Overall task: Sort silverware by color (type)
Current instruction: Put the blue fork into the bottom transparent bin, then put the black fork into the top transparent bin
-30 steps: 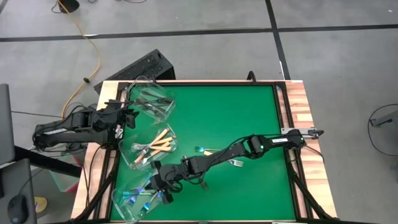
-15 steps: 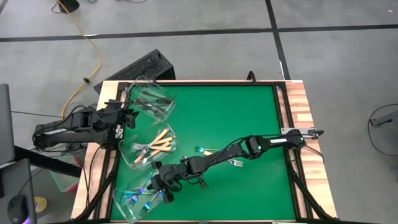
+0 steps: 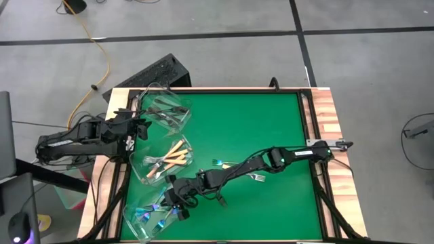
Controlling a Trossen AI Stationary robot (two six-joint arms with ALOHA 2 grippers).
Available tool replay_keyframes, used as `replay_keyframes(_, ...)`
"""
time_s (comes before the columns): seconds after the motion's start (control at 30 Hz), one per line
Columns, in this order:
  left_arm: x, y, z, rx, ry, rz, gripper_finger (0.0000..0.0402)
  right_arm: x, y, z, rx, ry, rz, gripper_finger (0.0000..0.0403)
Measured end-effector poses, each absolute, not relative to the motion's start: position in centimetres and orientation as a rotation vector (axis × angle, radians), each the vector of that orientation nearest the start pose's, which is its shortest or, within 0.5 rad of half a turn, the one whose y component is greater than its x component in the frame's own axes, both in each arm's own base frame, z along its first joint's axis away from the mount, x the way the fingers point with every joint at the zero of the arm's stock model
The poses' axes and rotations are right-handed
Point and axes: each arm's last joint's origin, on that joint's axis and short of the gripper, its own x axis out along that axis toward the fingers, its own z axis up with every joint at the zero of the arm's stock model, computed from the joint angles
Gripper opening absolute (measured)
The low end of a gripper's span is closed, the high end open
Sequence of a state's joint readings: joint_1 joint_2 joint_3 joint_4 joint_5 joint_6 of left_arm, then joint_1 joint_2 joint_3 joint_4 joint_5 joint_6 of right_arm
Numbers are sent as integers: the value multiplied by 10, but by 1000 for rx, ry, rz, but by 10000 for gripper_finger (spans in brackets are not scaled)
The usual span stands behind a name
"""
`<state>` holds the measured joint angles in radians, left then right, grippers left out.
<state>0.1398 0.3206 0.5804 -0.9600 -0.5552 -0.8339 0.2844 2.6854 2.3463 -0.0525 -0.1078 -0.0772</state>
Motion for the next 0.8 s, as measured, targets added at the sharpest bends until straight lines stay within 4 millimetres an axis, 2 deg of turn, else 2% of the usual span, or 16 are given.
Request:
replay_keyframes(0.57, 59, 24, 248, -620, 375, 907, 172, 572, 170, 160, -112, 376, 401, 137)
replay_keyframes(0.67, 59, 24, 248, -620, 375, 907, 172, 572, 169, 173, -111, 354, 398, 143)
replay_keyframes(0.8, 59, 24, 248, -620, 375, 907, 172, 569, 160, 210, -108, 280, 384, 143)
